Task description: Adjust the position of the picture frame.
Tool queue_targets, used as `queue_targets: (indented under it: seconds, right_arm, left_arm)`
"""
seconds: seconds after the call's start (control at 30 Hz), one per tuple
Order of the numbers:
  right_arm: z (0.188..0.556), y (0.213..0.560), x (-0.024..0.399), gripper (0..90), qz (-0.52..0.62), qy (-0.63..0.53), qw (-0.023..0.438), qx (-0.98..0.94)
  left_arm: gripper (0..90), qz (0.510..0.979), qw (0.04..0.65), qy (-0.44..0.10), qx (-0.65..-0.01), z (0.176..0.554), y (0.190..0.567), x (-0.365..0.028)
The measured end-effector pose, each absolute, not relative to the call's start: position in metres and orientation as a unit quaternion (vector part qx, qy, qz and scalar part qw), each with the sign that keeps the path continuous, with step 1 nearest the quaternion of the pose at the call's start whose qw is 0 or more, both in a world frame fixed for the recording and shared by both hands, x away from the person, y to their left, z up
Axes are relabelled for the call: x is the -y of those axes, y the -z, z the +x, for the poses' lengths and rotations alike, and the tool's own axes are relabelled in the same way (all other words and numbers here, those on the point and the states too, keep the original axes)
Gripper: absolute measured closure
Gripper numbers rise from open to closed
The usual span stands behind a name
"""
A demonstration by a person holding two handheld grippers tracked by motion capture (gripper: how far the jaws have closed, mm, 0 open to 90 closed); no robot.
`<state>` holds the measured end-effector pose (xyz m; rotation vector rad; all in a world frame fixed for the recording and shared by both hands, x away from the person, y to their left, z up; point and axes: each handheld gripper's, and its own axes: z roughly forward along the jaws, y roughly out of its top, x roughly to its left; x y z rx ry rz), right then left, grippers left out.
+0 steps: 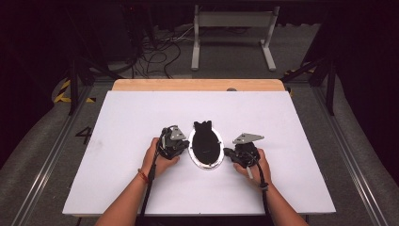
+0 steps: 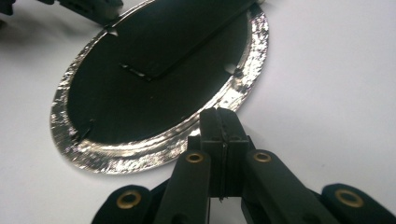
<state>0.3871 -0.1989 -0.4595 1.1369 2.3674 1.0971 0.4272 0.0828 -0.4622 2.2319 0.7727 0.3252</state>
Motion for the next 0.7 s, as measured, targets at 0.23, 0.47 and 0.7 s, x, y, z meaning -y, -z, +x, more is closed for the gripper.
queue_targets:
  seconds: [0.23,0.47,0.7]
  right_arm:
    - [0.375,0.456,0.193,90.0,0.366,-0.361,0.146,-0.845]
    - [0.399,0.455,0.204,90.0,0.390,-0.351,0.188,-0.830]
    - [0.443,0.453,0.214,90.0,0.439,-0.367,0.167,-0.803]
  left_arm:
    - [88.3,0.871,0.372,-0.114,-0.301,0.427,0.462,-0.085]
    - [84.2,0.870,0.370,-0.120,-0.303,0.425,0.462,-0.090]
    - [90.0,0.878,0.369,-0.110,-0.285,0.423,0.461,-0.089]
